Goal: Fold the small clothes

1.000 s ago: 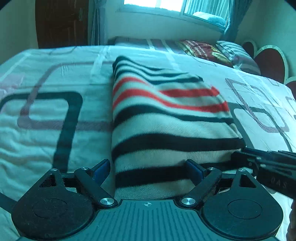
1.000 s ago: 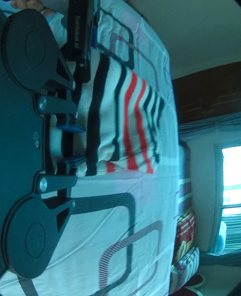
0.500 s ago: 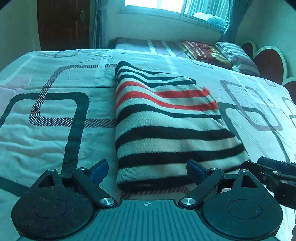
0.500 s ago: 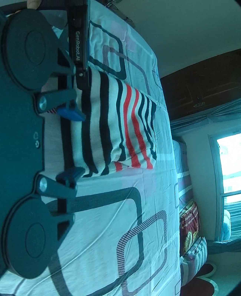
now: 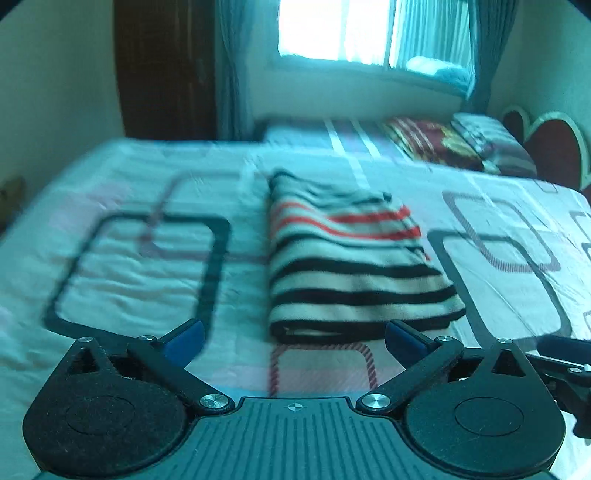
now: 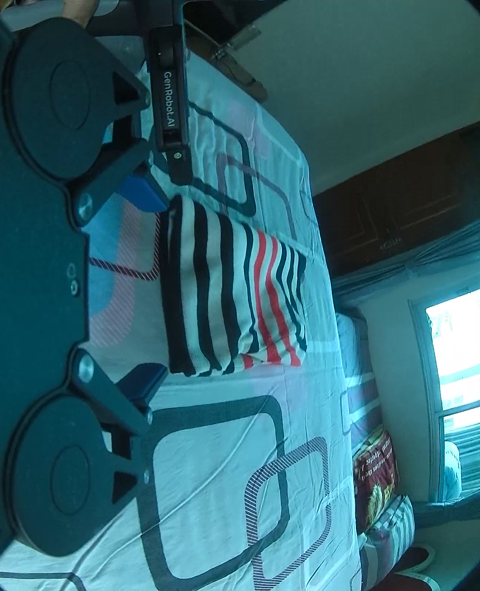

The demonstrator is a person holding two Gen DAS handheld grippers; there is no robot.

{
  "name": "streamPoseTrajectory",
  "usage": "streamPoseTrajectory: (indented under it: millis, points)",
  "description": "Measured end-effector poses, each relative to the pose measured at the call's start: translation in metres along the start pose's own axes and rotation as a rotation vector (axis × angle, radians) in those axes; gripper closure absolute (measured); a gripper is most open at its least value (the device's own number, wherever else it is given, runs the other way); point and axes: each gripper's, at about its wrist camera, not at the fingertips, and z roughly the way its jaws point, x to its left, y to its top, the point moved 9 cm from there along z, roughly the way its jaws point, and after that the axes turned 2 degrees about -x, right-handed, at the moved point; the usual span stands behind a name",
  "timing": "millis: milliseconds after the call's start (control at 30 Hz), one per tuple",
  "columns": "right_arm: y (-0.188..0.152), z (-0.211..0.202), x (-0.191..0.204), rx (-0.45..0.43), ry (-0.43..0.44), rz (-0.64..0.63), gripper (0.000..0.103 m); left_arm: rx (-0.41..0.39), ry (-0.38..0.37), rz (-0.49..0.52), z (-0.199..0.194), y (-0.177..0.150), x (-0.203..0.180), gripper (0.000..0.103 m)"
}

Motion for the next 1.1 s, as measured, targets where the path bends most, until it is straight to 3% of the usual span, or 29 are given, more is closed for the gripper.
streamPoseTrajectory:
  millis: [133, 233, 367, 533, 700, 1100]
  points:
    - [-0.006, -0.033, 0.005, 0.000, 0.047, -0.003, 0.006, -0.049, 0.056, 0.018, -0.047, -0.002, -0.006, 0.000]
    - [-0.012, -0.062, 0.003, -0.002, 0.029, -0.026, 0.001, -0.019, 0.123, 0.032, -0.074, -0.012, -0.012, 0.000]
    - [-0.019, -0.101, -0.001, -0.032, -0.015, -0.047, 0.001, 0.002, 0.083, 0.036, -0.108, -0.025, -0.031, 0.000]
    - [-0.020, -0.141, 0.002, -0.117, -0.065, -0.104, 0.001, -0.007, 0.029, -0.035, -0.143, -0.035, -0.043, 0.000]
    - [-0.014, -0.173, 0.001, -0.202, -0.136, -0.138, 0.001, -0.041, 0.037, -0.058, -0.170, -0.041, -0.049, 0.000]
    - [-0.010, -0.199, 0.000, -0.281, -0.162, -0.137, 0.001, -0.112, 0.069, -0.032, -0.206, -0.038, -0.060, 0.000]
